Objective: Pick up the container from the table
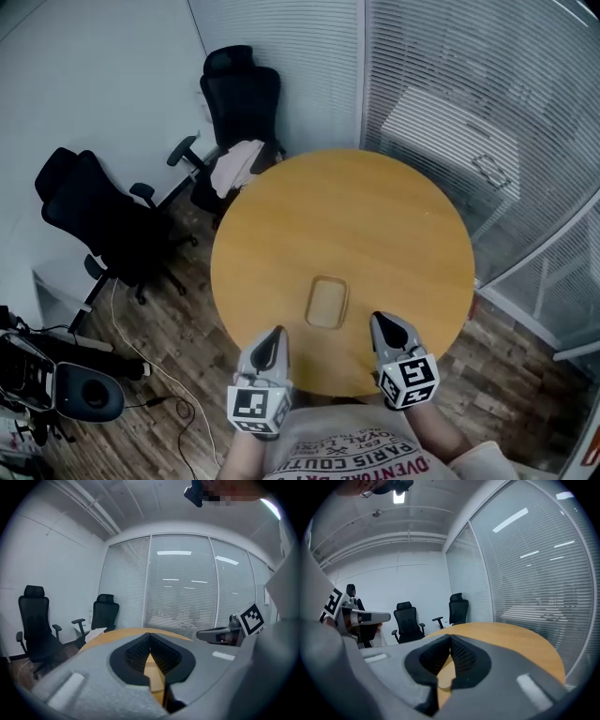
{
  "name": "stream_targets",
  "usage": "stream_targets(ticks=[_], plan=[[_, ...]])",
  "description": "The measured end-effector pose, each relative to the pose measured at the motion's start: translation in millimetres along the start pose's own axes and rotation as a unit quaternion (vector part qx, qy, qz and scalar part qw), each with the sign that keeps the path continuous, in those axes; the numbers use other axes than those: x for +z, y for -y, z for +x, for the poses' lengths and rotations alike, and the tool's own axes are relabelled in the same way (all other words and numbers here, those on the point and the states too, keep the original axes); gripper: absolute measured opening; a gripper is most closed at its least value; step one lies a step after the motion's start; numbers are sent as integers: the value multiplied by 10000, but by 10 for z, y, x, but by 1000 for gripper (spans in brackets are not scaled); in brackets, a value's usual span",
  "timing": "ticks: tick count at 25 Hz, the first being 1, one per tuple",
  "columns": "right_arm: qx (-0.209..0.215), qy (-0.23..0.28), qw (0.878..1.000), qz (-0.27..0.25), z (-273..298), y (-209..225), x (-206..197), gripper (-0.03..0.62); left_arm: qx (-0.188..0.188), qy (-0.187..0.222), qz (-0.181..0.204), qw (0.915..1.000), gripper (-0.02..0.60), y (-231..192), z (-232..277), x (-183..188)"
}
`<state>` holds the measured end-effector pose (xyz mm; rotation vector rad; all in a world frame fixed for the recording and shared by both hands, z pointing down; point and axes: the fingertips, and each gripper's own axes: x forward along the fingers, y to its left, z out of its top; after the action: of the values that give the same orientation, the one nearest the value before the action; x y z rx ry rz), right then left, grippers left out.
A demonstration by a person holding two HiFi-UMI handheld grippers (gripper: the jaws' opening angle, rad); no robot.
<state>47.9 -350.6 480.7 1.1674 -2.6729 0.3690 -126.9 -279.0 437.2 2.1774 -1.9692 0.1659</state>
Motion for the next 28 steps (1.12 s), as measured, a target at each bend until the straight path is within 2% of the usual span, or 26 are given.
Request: stream_targets(ticks=[4,8,14,20,22,24,28], plan=[[-106,-169,9998,49,311,-31,-61,3,-282,-109,11,9995,6,-222,328,-21],[-560,-392,9973,252,601,10,-147,3,-625,-226,127,9977,6,-438,676,-22],[-1209,-800,9874,634,944,167,-437,3,-1041,-329,188,9938,6,-693,1114,-76],[-1513,-1371,9754,834,1272,285,-851,5,-1478,-443,156,9879,6,-744,1381,-232],[-1549,-1492,9716,989,1354,316,-970,58,-1630,-494,256,9851,6,-738,1412,-279],[-1584,-1716,9667,1050,1450,347,-1124,60,-1694,-600,319,9832,6,-765,1453,-340],[-1700,-2230,9537,1087,1607,435,-1483,104,-1789,-550,240,9820,6,-788,1575,-368]])
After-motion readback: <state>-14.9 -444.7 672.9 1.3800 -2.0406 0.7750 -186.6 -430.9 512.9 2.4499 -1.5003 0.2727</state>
